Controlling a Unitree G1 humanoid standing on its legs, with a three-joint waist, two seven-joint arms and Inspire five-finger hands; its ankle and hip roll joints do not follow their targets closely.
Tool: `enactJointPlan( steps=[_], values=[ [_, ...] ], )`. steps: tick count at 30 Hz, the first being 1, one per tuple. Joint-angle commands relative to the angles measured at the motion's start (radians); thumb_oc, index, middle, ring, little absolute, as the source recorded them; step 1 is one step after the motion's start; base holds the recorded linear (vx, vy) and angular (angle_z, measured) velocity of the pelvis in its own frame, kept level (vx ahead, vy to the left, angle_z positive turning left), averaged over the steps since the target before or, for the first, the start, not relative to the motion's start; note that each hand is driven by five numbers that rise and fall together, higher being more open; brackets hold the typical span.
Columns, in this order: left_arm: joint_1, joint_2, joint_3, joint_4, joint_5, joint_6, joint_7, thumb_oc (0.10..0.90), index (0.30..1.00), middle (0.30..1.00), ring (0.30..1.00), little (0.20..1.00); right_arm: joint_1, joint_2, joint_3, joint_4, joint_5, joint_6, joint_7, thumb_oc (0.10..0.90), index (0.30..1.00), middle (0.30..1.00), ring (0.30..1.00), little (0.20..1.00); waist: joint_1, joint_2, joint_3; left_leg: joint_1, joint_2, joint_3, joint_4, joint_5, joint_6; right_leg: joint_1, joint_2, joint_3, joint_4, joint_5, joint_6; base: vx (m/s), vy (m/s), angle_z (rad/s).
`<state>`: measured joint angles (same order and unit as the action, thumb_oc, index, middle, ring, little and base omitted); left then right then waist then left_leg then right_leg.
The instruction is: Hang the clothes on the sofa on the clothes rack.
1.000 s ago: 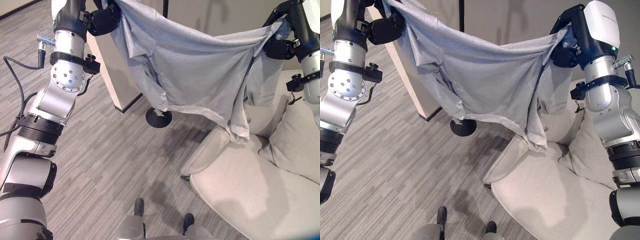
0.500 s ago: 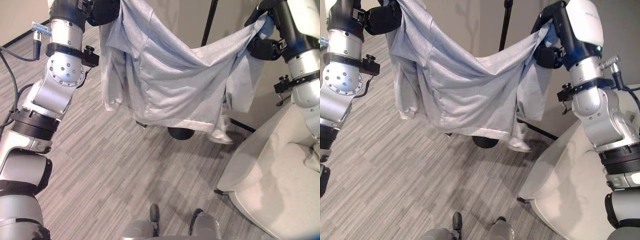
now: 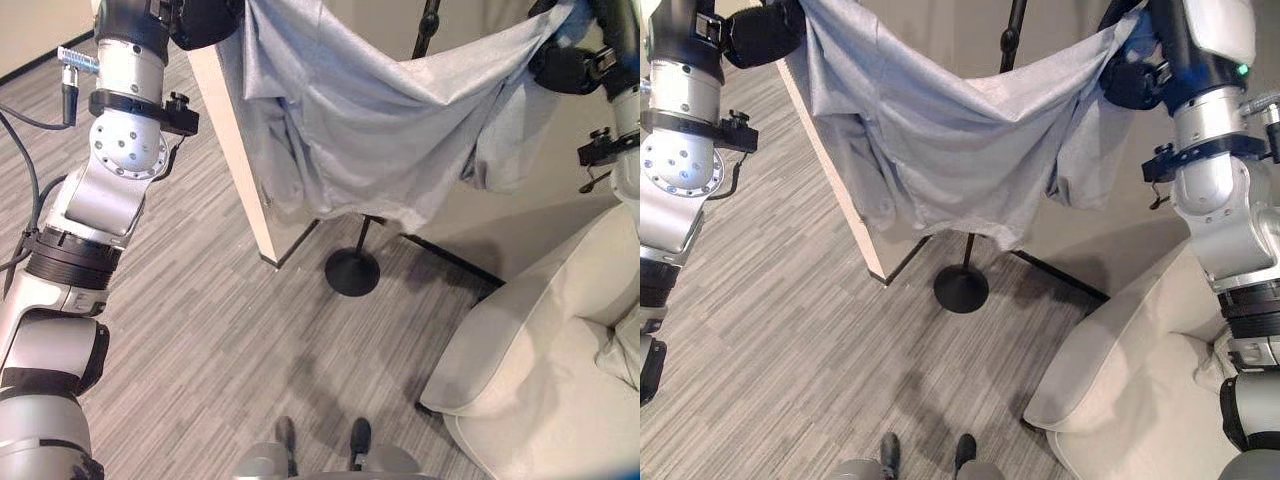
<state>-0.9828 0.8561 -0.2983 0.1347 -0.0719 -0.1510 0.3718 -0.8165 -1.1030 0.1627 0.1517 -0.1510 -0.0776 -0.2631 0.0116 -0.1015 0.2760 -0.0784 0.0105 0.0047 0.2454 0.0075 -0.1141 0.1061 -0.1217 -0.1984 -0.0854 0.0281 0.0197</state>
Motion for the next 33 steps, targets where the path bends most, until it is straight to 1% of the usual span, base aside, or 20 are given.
enactJointPlan(
  steps=[1, 2, 3, 4, 5, 6, 7, 10, 11, 12, 13, 14, 15, 16, 18, 22, 24, 26, 27, 33],
  values=[
    [-0.104, 0.003, 0.034, -0.011, -0.014, -0.093, 0.033, 0.400, 0.300, 0.300, 0.300, 0.300, -0.098, -0.100, -0.037, -0.072, 0.022, -0.080, -0.117, 0.400, 0.300, 0.300, 0.300, 0.300, 0.028, 0.029, -0.181, 0.028, 0.037, -0.020, -0.207, -0.026, 0.018, 0.038, 0.034, -0.018, -0.002, -0.055, 0.099, 0.14, 0.047, -0.25],
    [-0.106, 0.003, 0.034, -0.010, -0.015, -0.093, 0.034, 0.400, 0.300, 0.300, 0.300, 0.300, -0.106, -0.101, -0.031, -0.068, 0.022, -0.080, -0.119, 0.400, 0.300, 0.300, 0.300, 0.300, 0.028, 0.029, -0.182, 0.031, 0.036, -0.020, -0.218, -0.020, 0.018, 0.035, 0.033, -0.017, -0.002, -0.056, 0.099, 0.25, 0.087, -0.35],
    [-0.146, 0.039, 0.015, -0.041, -0.006, -0.103, 0.046, 0.400, 0.300, 0.300, 0.300, 0.300, -0.181, -0.139, 0.000, -0.037, 0.016, -0.076, -0.145, 0.400, 0.300, 0.300, 0.300, 0.300, 0.048, 0.038, -0.191, -0.014, 0.005, -0.057, -0.322, 0.032, 0.005, 0.056, 0.050, 0.005, -0.002, -0.086, 0.101, 0.18, 0.063, -0.28],
    [-0.148, 0.040, 0.016, -0.040, -0.006, -0.102, 0.047, 0.400, 0.300, 0.300, 0.300, 0.300, -0.192, -0.140, 0.009, -0.032, 0.017, -0.076, -0.146, 0.400, 0.300, 0.300, 0.300, 0.300, 0.049, 0.039, -0.189, -0.014, 0.005, -0.055, -0.324, 0.033, 0.005, 0.054, 0.050, 0.007, -0.002, -0.087, 0.101, 0.33, 0.150, -0.39],
    [-0.164, 0.043, 0.014, -0.050, 0.003, -0.106, 0.058, 0.400, 0.300, 0.300, 0.300, 0.300, -0.232, -0.149, 0.035, 0.000, 0.022, -0.065, -0.151, 0.400, 0.300, 0.300, 0.300, 0.300, 0.051, 0.053, -0.213, 0.005, 0.008, -0.064, -0.333, 0.046, 0.002, 0.069, 0.056, 0.017, -0.002, -0.100, 0.106, 0.16, 0.084, -0.58],
    [-0.165, 0.043, 0.014, -0.049, 0.004, -0.106, 0.059, 0.400, 0.300, 0.300, 0.300, 0.300, -0.242, -0.150, 0.044, 0.006, 0.024, -0.066, -0.152, 0.400, 0.300, 0.300, 0.300, 0.300, 0.052, 0.055, -0.212, 0.006, 0.009, -0.063, -0.333, 0.046, 0.002, 0.070, 0.056, 0.018, -0.002, -0.100, 0.106, 0.25, 0.155, -0.73],
    [-0.188, 0.046, -0.007, -0.049, 0.008, -0.112, 0.061, 0.400, 0.300, 0.300, 0.300, 0.300, -0.280, -0.161, 0.074, 0.041, 0.017, -0.048, -0.160, 0.400, 0.300, 0.300, 0.300, 0.300, 0.053, 0.057, -0.231, 0.025, 0.009, -0.061, -0.333, 0.048, 0.001, 0.078, 0.047, 0.015, -0.002, -0.100, 0.112, 0.17, 0.113, -0.72],
    [-0.291, 0.057, -0.081, 0.035, -0.003, -0.108, 0.079, 0.400, 0.300, 0.300, 0.300, 0.300, -0.464, -0.168, 0.252, 0.196, 0.040, -0.019, -0.164, 0.400, 0.300, 0.300, 0.300, 0.300, 0.056, 0.057, -0.254, 0.067, 0.000, -0.035, -0.333, 0.033, 0.011, 0.088, 0.019, 0.028, -0.002, -0.093, 0.127, 0.23, 0.158, -0.35],
    [-0.375, 0.072, -0.149, 0.116, 0.002, -0.093, 0.091, 0.400, 0.300, 0.300, 0.300, 0.300, -0.572, -0.169, 0.367, 0.299, 0.051, 0.002, -0.158, 0.400, 0.300, 0.300, 0.300, 0.300, 0.055, 0.056, -0.269, 0.086, -0.002, -0.012, -0.333, 0.022, 0.019, 0.090, 0.001, 0.027, -0.002, -0.085, 0.140, 0.20, 0.139, -0.18],
    [-0.391, 0.072, -0.157, 0.130, -0.001, -0.096, 0.094, 0.400, 0.300, 0.300, 0.300, 0.300, -0.604, -0.166, 0.394, 0.316, 0.056, -0.001, -0.159, 0.400, 0.300, 0.300, 0.300, 0.300, 0.057, 0.057, -0.266, 0.086, -0.003, -0.009, -0.333, 0.021, 0.020, 0.089, -0.001, 0.030, -0.002, -0.085, 0.141, 0.16, 0.111, -0.20],
    [-0.438, 0.075, -0.189, 0.186, -0.009, -0.093, 0.100, 0.400, 0.300, 0.300, 0.300, 0.300, -0.675, -0.153, 0.462, 0.373, 0.065, 0.006, -0.155, 0.400, 0.300, 0.300, 0.300, 0.300, 0.057, 0.060, -0.269, 0.092, -0.006, 0.002, -0.333, 0.016, 0.025, 0.089, -0.008, 0.036, -0.002, -0.081, 0.144, 0.05, 0.031, -0.29],
    [-0.442, 0.075, -0.188, 0.190, -0.010, -0.095, 0.100, 0.400, 0.300, 0.300, 0.300, 0.300, -0.692, -0.151, 0.477, 0.380, 0.068, 0.004, -0.155, 0.400, 0.300, 0.300, 0.300, 0.300, 0.057, 0.063, -0.266, 0.092, -0.006, 0.003, -0.333, 0.016, 0.025, 0.089, -0.008, 0.037, -0.002, -0.081, 0.145, 0.18, 0.110, -0.26],
    [-0.553, 0.071, -0.283, 0.310, -0.011, -0.076, 0.109, 0.400, 0.300, 0.300, 0.300, 0.300, -0.831, -0.112, 0.620, 0.519, 0.071, 0.033, -0.141, 0.400, 0.300, 0.300, 0.300, 0.300, 0.051, 0.068, -0.277, 0.104, -0.011, 0.021, -0.333, 0.008, 0.036, 0.086, -0.022, 0.048, -0.002, -0.068, 0.155, 0.13, 0.085, -0.16],
    [-0.561, 0.071, -0.286, 0.318, -0.014, -0.079, 0.109, 0.400, 0.300, 0.300, 0.300, 0.300, -0.851, -0.108, 0.637, 0.529, 0.074, 0.031, -0.141, 0.400, 0.300, 0.300, 0.300, 0.300, 0.052, 0.070, -0.274, 0.104, -0.012, 0.023, -0.333, 0.007, 0.037, 0.085, -0.022, 0.049, -0.002, -0.068, 0.156, 0.17, 0.110, -0.07],
    [-0.653, 0.049, -0.357, 0.413, -0.031, -0.065, 0.106, 0.400, 0.300, 0.300, 0.300, 0.300, -0.964, -0.060, 0.759, 0.657, 0.060, 0.063, -0.120, 0.400, 0.300, 0.300, 0.300, 0.300, 0.041, 0.079, -0.280, 0.109, -0.017, 0.029, -0.333, 0.000, 0.043, 0.081, -0.029, 0.059, -0.002, -0.059, 0.161, 0.11, 0.064, -0.06],
    [-0.709, 0.020, -0.394, 0.480, -0.042, -0.061, 0.103, 0.400, 0.300, 0.300, 0.300, 0.300, -1.035, -0.016, 0.829, 0.759, 0.066, 0.068, -0.103, 0.400, 0.300, 0.300, 0.300, 0.300, 0.038, 0.088, -0.275, 0.108, -0.020, 0.033, -0.333, -0.003, 0.047, 0.072, -0.033, 0.063, -0.002, -0.054, 0.167, 0.07, 0.032, -0.05],
    [-0.758, -0.034, -0.445, 0.546, -0.043, -0.052, 0.093, 0.400, 0.300, 0.300, 0.300, 0.300, -1.081, 0.039, 0.893, 0.864, 0.060, 0.082, -0.073, 0.400, 0.300, 0.300, 0.300, 0.300, 0.031, 0.095, -0.267, 0.100, -0.021, 0.039, -0.333, -0.002, 0.051, 0.055, -0.038, 0.065, -0.002, -0.043, 0.175, 0.06, 0.026, -0.17],
    [-0.773, -0.055, -0.465, 0.571, -0.031, -0.050, 0.087, 0.400, 0.300, 0.300, 0.300, 0.300, -1.083, 0.068, 0.913, 0.903, 0.057, 0.085, -0.054, 0.400, 0.300, 0.300, 0.300, 0.300, 0.027, 0.100, -0.259, 0.091, -0.023, 0.040, -0.333, -0.002, 0.053, 0.040, -0.038, 0.068, -0.002, -0.037, 0.177, 0.03, 0.026, -0.33],
    [-0.790, -0.093, -0.493, 0.624, -0.033, -0.047, 0.077, 0.400, 0.300, 0.300, 0.300, 0.300, -1.093, 0.099, 0.927, 0.953, 0.058, 0.086, -0.045, 0.400, 0.300, 0.300, 0.300, 0.300, 0.024, 0.106, -0.247, 0.074, -0.022, 0.044, -0.333, 0.002, 0.053, 0.018, -0.039, 0.069, -0.002, -0.031, 0.180, 0.00, 0.027, -0.29],
    [-0.843, -0.144, -0.561, 0.773, -0.062, -0.050, 0.058, 0.400, 0.300, 0.300, 0.300, 0.300, -1.127, 0.158, 0.942, 1.047, 0.090, 0.082, -0.044, 0.400, 0.300, 0.300, 0.300, 0.300, 0.013, 0.110, -0.217, 0.000, -0.014, 0.056, -0.333, 0.017, 0.049, -0.062, -0.036, 0.076, -0.002, -0.010, 0.189, -0.03, 0.026, -0.09]
  ],
)
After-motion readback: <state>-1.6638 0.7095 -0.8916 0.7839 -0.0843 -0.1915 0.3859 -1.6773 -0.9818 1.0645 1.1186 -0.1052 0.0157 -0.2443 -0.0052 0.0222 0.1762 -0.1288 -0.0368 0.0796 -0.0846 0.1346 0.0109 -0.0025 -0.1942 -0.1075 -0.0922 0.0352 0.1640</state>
